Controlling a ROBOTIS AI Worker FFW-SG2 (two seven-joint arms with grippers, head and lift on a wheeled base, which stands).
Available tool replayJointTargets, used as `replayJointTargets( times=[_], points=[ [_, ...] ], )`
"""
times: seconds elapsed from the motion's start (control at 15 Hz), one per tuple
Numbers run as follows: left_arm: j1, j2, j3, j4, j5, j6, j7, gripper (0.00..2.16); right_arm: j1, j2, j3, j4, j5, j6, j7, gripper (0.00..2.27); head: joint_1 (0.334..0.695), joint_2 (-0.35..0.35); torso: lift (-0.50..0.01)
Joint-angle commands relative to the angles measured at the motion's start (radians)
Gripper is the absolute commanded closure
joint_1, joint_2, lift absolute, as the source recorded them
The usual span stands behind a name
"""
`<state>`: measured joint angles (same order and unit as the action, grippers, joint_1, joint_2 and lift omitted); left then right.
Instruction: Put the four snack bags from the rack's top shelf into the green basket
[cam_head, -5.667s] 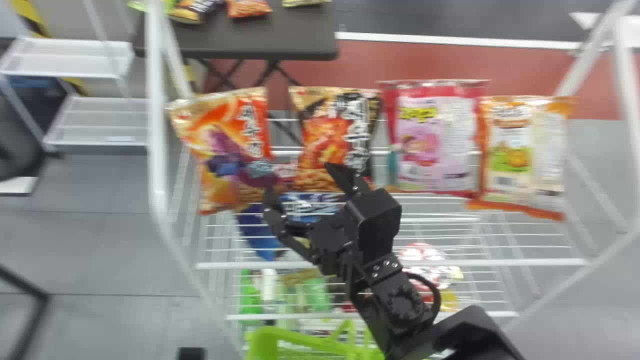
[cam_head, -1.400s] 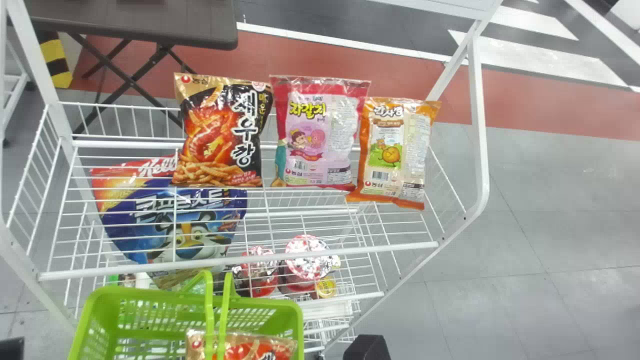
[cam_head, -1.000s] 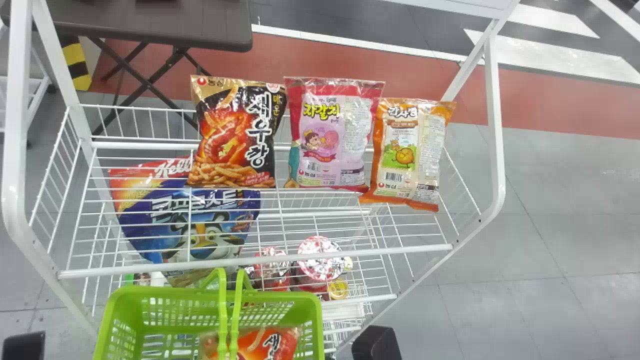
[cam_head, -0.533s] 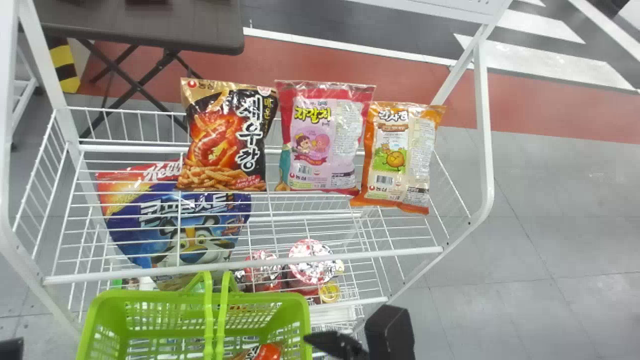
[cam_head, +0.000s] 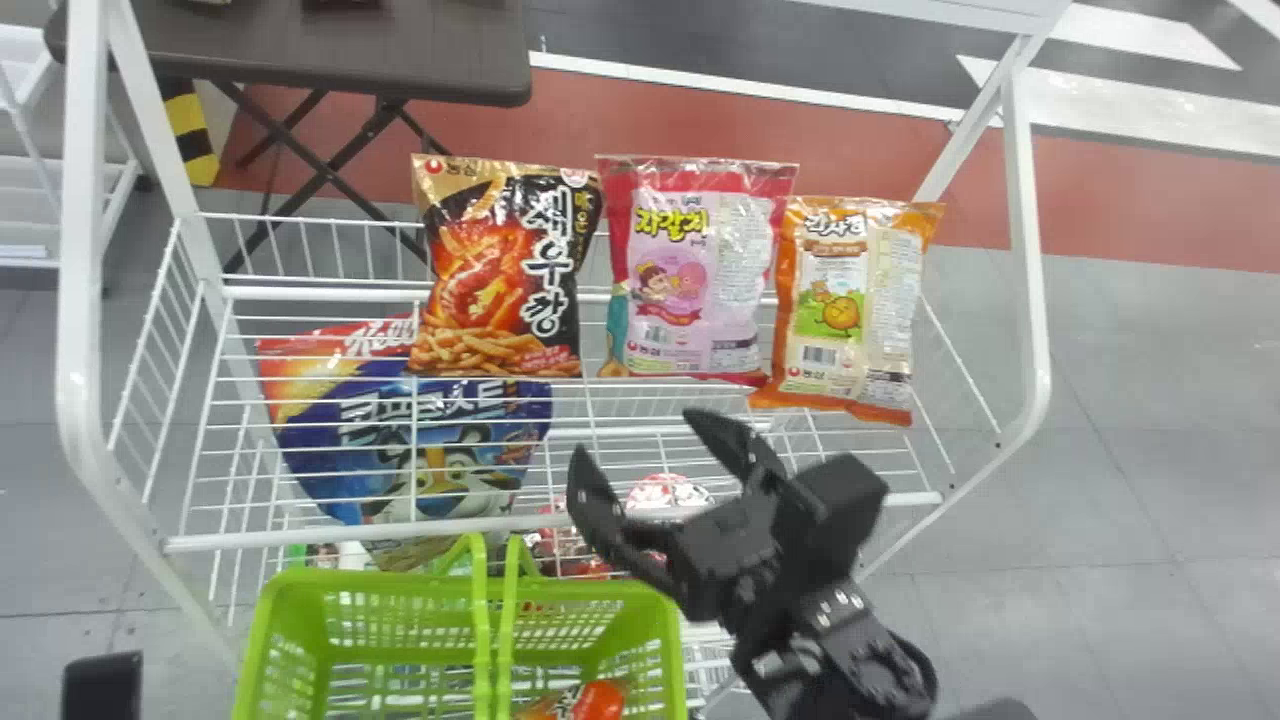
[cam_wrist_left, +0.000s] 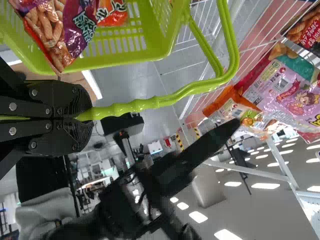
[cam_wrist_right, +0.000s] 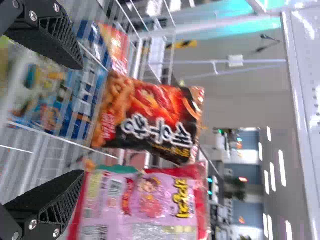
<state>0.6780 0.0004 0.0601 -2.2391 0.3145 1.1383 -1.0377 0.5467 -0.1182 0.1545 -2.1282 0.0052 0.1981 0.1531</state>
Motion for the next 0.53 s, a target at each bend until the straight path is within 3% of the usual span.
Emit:
replayJointTargets(
  times=[0.0,0.27,0.47],
  points=[
    [0.000,0.006,0.003,0.003,0.000,0.002,-0.004,2.15,-0.154,0.032,0.066,0.129,0.032,-0.027,-0.066,0.08,0.695,-0.205,0.000],
    [-0.006,0.029,0.001,0.006,0.005,0.002,-0.002,2.15,-0.330,0.117,0.097,0.324,0.052,-0.085,-0.093,0.09,0.695,-0.111,0.000],
    [-0.008,0.041,0.003,0.010,0.011,0.002,-0.004,2.15,-0.442,0.119,0.112,0.439,0.055,-0.088,-0.127,0.09,0.695,-0.078,0.000]
  ],
)
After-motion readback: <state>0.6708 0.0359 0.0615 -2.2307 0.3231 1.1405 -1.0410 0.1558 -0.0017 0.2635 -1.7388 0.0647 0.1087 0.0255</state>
